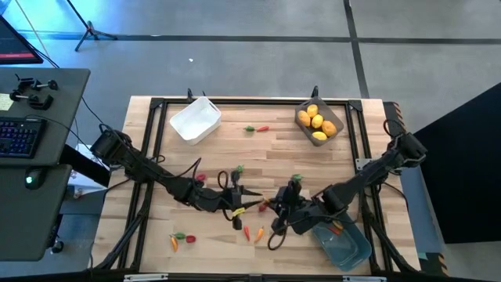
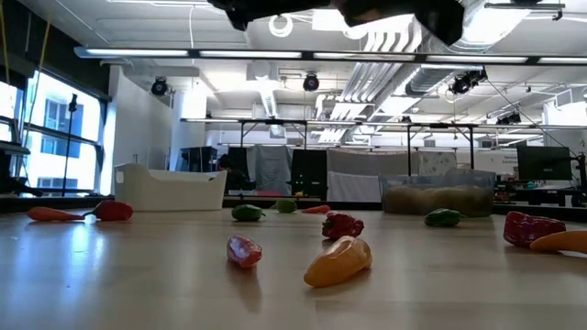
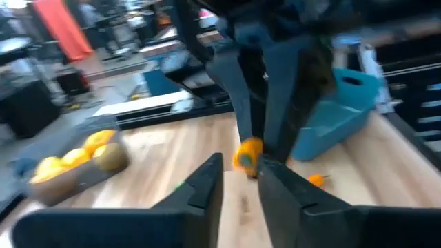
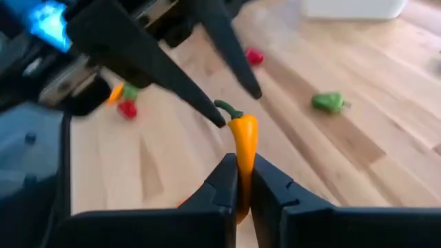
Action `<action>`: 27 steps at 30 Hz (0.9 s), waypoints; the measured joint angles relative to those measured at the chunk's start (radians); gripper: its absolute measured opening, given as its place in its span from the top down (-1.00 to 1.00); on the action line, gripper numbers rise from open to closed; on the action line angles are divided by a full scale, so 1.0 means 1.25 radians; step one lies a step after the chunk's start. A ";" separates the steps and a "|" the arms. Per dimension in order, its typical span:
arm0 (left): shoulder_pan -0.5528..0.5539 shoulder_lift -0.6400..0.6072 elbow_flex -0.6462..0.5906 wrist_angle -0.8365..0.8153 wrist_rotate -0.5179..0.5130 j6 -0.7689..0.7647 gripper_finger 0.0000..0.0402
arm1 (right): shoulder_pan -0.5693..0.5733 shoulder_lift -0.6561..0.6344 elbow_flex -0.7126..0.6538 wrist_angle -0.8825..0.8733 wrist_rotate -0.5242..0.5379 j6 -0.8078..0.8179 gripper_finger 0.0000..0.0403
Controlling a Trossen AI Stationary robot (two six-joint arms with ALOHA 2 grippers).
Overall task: Sort produce into baskets
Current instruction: Put the yellow chili pepper into the blue bin
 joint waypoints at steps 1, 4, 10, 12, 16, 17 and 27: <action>0.004 0.000 0.000 0.003 0.020 -0.003 0.55 | 0.003 -0.007 0.012 -0.030 -0.007 0.000 0.97; 0.022 0.000 0.000 0.009 0.069 -0.018 0.41 | 0.015 -0.032 0.046 -0.132 -0.029 0.025 0.98; 0.046 0.000 0.000 0.010 0.152 -0.027 0.24 | 0.060 -0.057 0.099 -0.367 -0.108 0.157 0.99; 0.051 0.000 0.000 0.010 0.202 -0.027 0.23 | 0.083 -0.058 0.104 -0.435 -0.163 0.215 0.99; 0.059 0.011 0.000 0.041 0.325 -0.026 0.22 | 0.146 -0.058 0.104 -0.520 -0.282 0.337 0.99; 0.060 0.015 0.000 0.053 0.353 -0.026 0.22 | 0.164 -0.058 0.104 -0.538 -0.299 0.379 0.99; 0.075 0.076 0.000 0.170 0.425 -0.026 0.22 | 0.317 -0.058 0.025 -0.621 -0.427 0.788 0.99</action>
